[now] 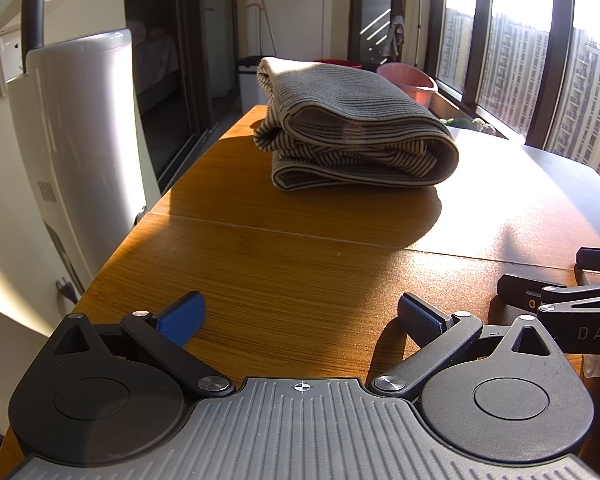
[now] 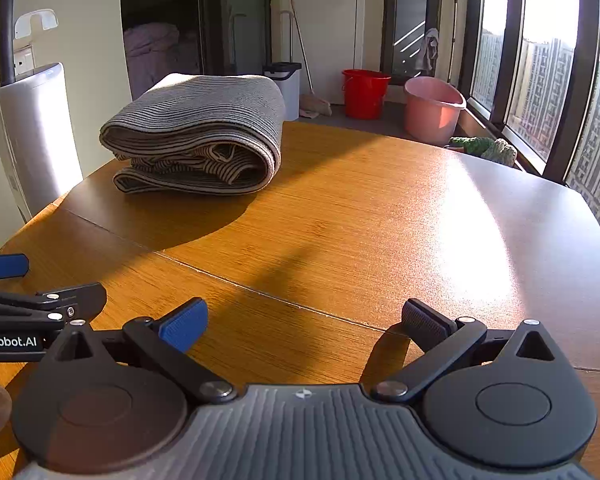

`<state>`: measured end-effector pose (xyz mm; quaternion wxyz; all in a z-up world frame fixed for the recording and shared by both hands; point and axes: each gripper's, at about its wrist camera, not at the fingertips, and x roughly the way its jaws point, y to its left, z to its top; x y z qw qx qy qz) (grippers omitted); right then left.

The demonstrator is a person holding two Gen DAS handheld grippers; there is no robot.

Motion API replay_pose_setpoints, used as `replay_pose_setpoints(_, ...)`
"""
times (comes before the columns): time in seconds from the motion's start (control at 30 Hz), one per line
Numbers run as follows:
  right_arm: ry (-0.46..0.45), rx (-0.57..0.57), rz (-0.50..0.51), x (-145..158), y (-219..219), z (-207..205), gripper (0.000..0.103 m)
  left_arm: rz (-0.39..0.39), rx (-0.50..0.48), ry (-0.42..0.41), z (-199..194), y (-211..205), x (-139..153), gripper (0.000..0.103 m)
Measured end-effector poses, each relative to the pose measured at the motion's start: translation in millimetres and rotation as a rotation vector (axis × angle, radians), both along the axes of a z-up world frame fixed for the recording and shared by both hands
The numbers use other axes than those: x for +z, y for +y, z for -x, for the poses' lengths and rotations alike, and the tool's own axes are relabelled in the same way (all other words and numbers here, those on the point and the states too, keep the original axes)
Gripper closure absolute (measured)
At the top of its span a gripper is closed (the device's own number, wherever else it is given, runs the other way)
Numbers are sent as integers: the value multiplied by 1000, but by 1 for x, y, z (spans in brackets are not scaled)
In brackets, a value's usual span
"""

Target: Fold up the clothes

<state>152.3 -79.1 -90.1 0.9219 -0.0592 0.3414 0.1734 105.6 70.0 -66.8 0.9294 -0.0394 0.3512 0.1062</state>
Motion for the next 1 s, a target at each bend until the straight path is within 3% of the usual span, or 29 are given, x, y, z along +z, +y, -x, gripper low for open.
replay_pose_setpoints(1.0,-16,-6,-6,-1,0,0,0,3,0,-1,1,2,1,0)
